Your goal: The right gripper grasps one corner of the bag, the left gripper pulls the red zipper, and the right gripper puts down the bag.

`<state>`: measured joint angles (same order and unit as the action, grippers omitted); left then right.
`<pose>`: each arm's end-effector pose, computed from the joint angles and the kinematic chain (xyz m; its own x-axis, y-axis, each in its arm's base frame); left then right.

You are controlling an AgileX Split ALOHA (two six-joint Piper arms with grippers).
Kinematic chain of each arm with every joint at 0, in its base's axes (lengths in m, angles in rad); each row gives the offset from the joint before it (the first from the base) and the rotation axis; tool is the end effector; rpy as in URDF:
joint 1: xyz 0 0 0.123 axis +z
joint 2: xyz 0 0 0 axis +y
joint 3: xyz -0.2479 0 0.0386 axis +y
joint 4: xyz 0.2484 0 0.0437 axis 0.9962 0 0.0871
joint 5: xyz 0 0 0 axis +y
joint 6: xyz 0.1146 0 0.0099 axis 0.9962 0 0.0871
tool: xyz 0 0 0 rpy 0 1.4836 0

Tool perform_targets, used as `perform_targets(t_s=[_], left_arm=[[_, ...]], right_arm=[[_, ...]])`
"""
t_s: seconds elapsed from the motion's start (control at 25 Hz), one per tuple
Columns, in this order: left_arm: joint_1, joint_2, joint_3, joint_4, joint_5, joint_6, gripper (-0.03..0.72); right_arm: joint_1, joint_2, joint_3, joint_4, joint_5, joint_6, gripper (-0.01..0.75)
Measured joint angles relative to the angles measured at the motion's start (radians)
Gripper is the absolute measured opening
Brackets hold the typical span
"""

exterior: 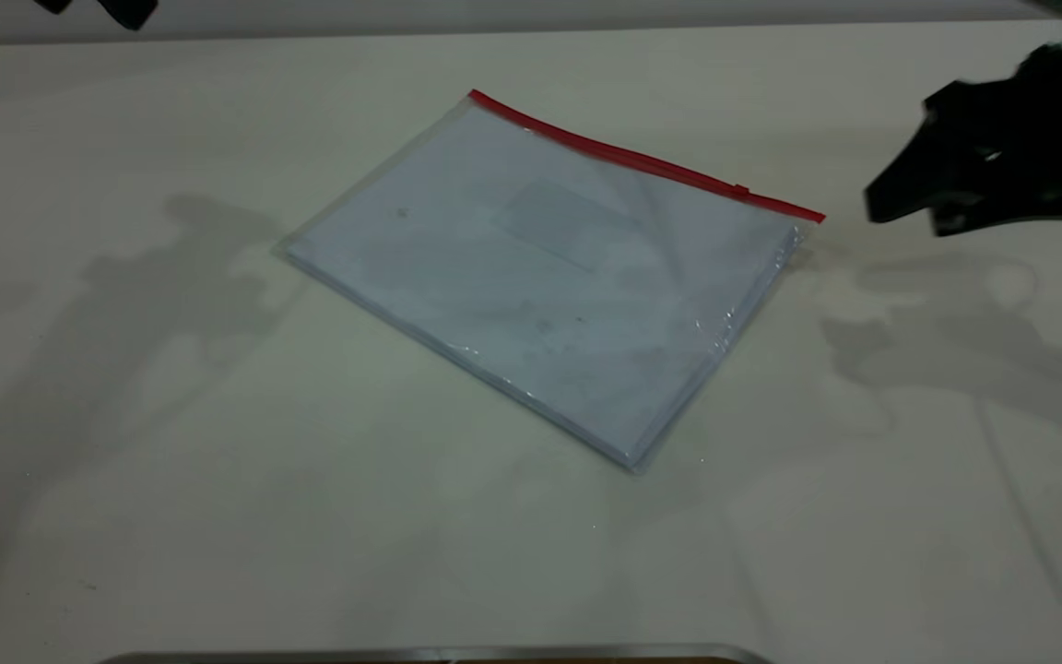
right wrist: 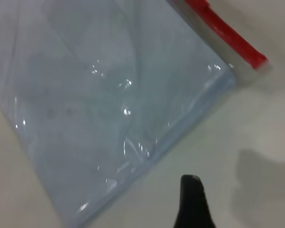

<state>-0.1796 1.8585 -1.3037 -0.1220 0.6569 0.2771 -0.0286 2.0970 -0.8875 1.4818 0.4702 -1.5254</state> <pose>0.3835 -0.0783 0.1527 -0.8340 0.3332 -0.4398 0.3654 0.9308 0.0122 0.3282 0.0426 0.0067 -0.9098 -0.0225 -0.4145 -0.2013 0.8972 0.3931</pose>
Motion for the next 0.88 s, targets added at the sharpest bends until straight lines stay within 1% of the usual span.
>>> perform_targets(t_s=[0.24, 0.56, 0.72, 0.88], left_arm=[[0.0, 0.0, 0.0, -0.015, 0.001, 0.0, 0.561], [-0.001, 0.0, 0.0, -0.057, -0.002, 0.0, 0.561], [-0.001, 0.0, 0.0, -0.06, -0.004, 0.0, 0.561], [-0.001, 0.0, 0.0, -0.062, -0.01, 0.0, 0.561]], right_arm=[[0.0, 0.179, -0.122, 0.056, 0.011, -0.077, 0.571], [0.0, 0.335, -0.257, 0.077, 0.128, -0.159, 0.571], [0.0, 0.381, -0.297, 0.098, 0.153, -0.194, 0.571], [0.0, 0.399, -0.313, 0.132, 0.201, -0.254, 0.57]])
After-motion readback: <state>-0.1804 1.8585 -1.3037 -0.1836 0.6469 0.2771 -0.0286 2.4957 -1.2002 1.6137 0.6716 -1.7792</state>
